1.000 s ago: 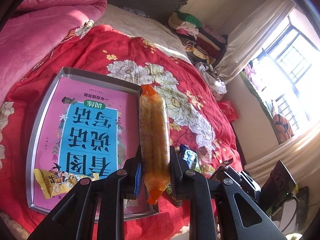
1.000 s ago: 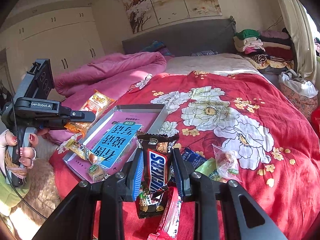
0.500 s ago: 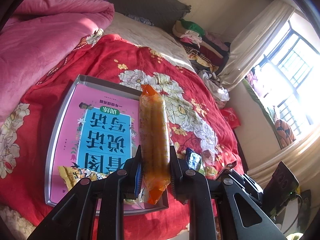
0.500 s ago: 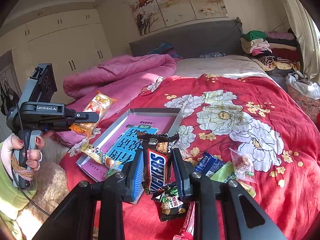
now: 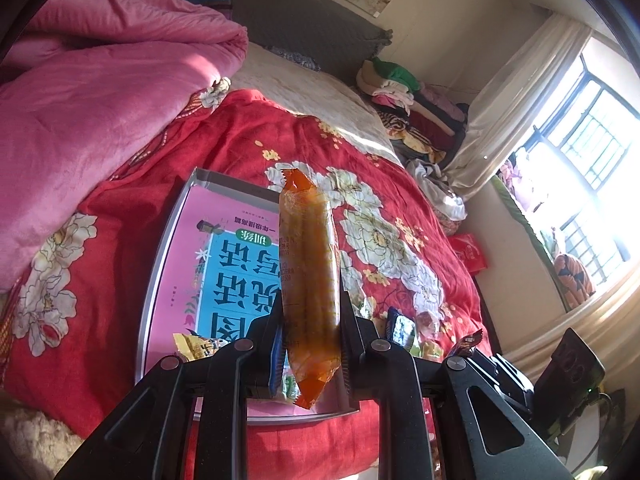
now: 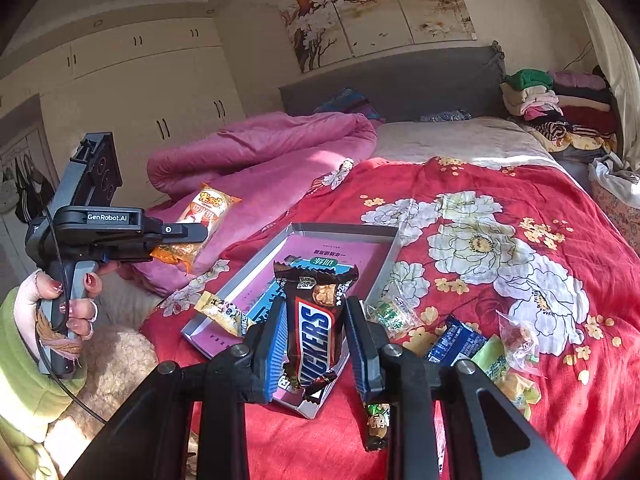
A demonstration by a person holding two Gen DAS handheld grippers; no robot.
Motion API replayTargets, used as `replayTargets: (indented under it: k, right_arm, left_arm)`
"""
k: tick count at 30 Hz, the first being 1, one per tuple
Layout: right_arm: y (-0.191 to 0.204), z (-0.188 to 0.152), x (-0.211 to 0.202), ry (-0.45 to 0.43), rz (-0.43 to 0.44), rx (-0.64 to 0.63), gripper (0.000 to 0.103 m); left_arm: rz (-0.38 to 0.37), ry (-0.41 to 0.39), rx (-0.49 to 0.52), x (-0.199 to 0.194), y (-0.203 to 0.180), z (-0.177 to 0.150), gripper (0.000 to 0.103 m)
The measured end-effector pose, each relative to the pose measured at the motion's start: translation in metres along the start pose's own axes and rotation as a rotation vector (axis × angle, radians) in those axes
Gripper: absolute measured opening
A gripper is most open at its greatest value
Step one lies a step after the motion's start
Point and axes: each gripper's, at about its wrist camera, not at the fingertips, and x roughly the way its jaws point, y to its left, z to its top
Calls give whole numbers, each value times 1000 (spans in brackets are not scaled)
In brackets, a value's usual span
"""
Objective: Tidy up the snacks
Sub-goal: 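Carry the Snickers bar with the right tool while the left tool carries the stick snack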
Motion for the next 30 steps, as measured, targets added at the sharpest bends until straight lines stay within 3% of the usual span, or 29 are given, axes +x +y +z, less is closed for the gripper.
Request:
replayTargets:
  k: [30]
  right_arm:
    - [30,14,35,57,14,5,29]
  left_arm:
    - [14,78,47,22,26,-29,23]
